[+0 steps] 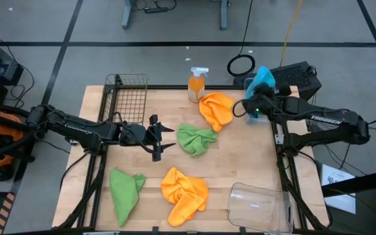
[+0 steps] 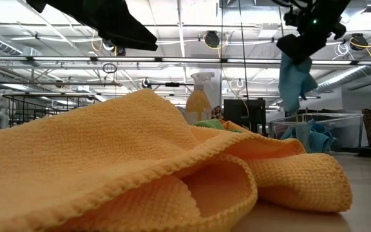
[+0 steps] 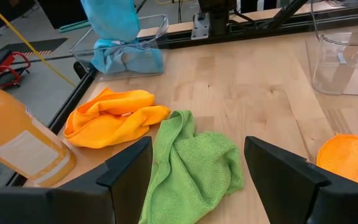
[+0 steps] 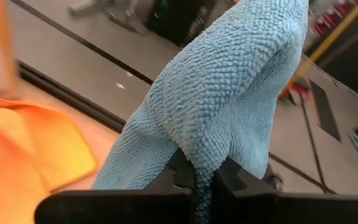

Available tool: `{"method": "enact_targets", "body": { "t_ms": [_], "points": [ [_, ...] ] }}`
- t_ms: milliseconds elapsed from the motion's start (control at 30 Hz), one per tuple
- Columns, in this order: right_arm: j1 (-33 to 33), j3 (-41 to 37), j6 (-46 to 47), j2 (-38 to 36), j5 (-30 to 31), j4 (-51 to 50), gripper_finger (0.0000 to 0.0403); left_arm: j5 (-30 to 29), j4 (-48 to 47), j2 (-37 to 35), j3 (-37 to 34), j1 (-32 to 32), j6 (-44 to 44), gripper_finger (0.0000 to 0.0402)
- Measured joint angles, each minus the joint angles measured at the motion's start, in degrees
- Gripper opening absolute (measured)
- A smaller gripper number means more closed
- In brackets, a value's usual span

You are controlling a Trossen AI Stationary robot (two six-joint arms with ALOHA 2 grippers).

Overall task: Sort microfiber towel by color & place in baskets
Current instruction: Put the blue microfiber towel into the top transparent bin

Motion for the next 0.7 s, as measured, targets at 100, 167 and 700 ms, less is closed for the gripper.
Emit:
{"method": "enact_targets", "body": {
  "t_ms": [100, 167, 700],
  "points": [
    [-2.6, 0.0, 1.1, 0.4, -0.6, -2.2, 0.0002, 0.0, 0.0, 0.0, 0.0, 0.0, 0.0, 0.0261],
    [-4.3, 0.0, 1.9, 1.0, -1.8, -3.6, 0.0002, 0.0, 0.0, 0.0, 0.0, 0.0, 0.1, 0.0261],
    [-14.7, -9.9, -1.4, 6.6, -11.4, 2.6, 0.0002, 0.0, 0.0, 0.1, 0.0, 0.0, 0.1, 0.0261]
  ]
}}
